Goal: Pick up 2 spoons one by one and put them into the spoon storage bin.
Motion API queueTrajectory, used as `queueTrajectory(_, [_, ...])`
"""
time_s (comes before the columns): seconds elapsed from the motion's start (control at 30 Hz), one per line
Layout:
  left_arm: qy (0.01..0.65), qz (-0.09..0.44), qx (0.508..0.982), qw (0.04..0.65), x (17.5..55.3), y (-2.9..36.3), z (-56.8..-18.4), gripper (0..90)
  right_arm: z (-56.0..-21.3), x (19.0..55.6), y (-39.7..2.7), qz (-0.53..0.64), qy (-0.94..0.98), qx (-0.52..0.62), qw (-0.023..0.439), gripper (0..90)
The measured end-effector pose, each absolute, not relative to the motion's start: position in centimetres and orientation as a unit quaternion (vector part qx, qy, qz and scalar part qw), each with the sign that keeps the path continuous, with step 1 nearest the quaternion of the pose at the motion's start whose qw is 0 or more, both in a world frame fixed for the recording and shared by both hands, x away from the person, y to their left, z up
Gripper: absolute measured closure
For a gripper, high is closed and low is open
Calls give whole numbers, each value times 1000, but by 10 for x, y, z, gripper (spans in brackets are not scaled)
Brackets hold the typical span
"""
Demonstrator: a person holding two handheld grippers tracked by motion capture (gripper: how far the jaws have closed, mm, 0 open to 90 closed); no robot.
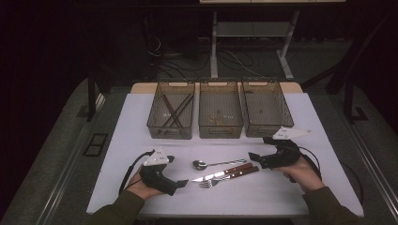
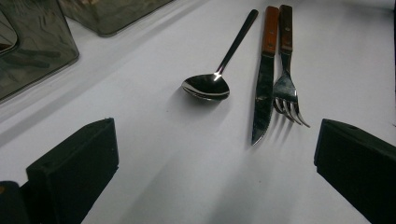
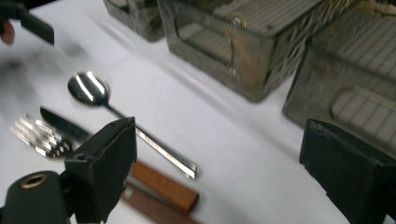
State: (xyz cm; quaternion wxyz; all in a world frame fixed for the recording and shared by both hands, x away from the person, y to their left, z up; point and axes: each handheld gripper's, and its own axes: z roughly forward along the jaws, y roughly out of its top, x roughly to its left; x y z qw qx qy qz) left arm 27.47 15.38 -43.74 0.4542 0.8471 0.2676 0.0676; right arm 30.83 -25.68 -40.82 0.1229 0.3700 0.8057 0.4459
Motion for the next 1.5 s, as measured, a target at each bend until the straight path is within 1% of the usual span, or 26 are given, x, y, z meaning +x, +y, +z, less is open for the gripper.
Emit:
queueTrajectory(0.47, [265, 71, 848, 453, 277, 154, -436, 0, -439, 266, -271, 425, 819, 364, 123, 113])
queueTrajectory(0.63, [264, 73, 846, 457, 281, 153, -432, 0, -443, 257, -275, 423, 817, 369, 130, 113])
queueTrajectory(0.83, [262, 77, 841, 466, 294, 146, -423, 1, -442, 250, -283, 428, 809, 377, 141, 113])
queueTrajectory(0.93, [264, 75, 840, 468, 304, 140, -422, 53, -441, 251, -284, 432, 805, 381, 142, 113])
queueTrajectory(1.17, [259, 64, 847, 461, 325, 121, -422, 134, -441, 251, -283, 433, 806, 378, 142, 113])
queueTrajectory(1.27, [256, 57, 849, 460, 333, 115, -420, 154, -441, 251, -284, 435, 804, 380, 142, 113])
queueTrajectory(1.4, [246, 43, 856, 452, 341, 104, -419, 225, -441, 251, -283, 436, 803, 379, 143, 113])
queueTrajectory(1.5, [246, 24, 858, 451, 340, 98, -421, 307, -440, 251, -282, 435, 805, 378, 144, 113])
